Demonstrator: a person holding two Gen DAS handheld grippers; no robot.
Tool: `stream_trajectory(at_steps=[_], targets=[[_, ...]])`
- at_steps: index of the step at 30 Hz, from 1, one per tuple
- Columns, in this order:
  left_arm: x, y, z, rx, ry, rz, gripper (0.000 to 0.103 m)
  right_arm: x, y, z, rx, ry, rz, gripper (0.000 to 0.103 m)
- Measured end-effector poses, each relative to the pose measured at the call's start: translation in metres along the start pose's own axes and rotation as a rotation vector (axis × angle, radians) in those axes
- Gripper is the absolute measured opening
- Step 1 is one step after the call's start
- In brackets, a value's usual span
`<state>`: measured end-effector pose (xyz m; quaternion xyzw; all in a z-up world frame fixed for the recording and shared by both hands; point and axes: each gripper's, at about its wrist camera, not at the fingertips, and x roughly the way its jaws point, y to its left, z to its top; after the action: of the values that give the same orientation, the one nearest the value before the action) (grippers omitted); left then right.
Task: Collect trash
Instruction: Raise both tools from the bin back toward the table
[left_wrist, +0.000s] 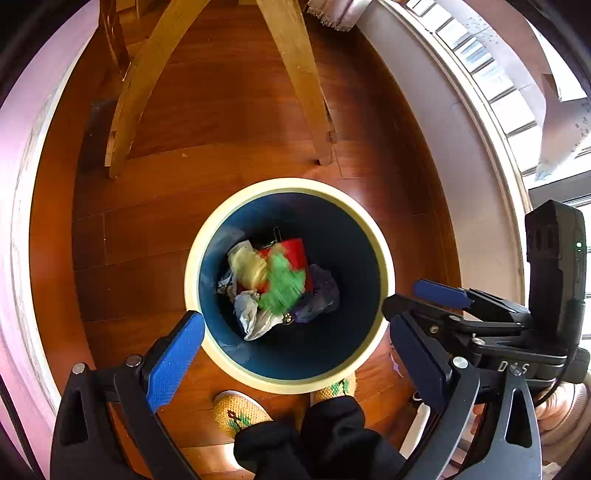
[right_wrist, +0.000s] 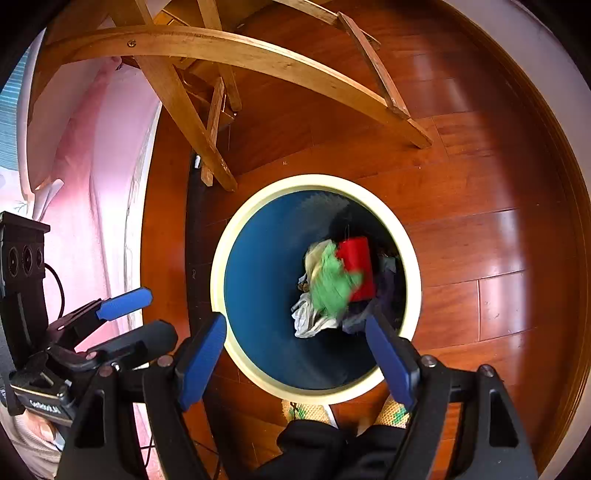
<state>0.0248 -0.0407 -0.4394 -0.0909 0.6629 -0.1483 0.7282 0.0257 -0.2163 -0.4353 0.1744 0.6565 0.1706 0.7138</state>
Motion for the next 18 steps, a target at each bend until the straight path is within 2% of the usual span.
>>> stream_trajectory(at_steps=[9,18], targets=[[-0.014,-0.001,-0.001,-0.002,-0.044,0.013,0.100,-0.008,0.001,-0.001,0.022,-0.019,-0.012,0.078],[-0.055,-0.015,-0.003,-0.003,-0.065,0.014,0.100,-0.042,0.020,-0.011,0.039,-0.029,-0.016,0.078]])
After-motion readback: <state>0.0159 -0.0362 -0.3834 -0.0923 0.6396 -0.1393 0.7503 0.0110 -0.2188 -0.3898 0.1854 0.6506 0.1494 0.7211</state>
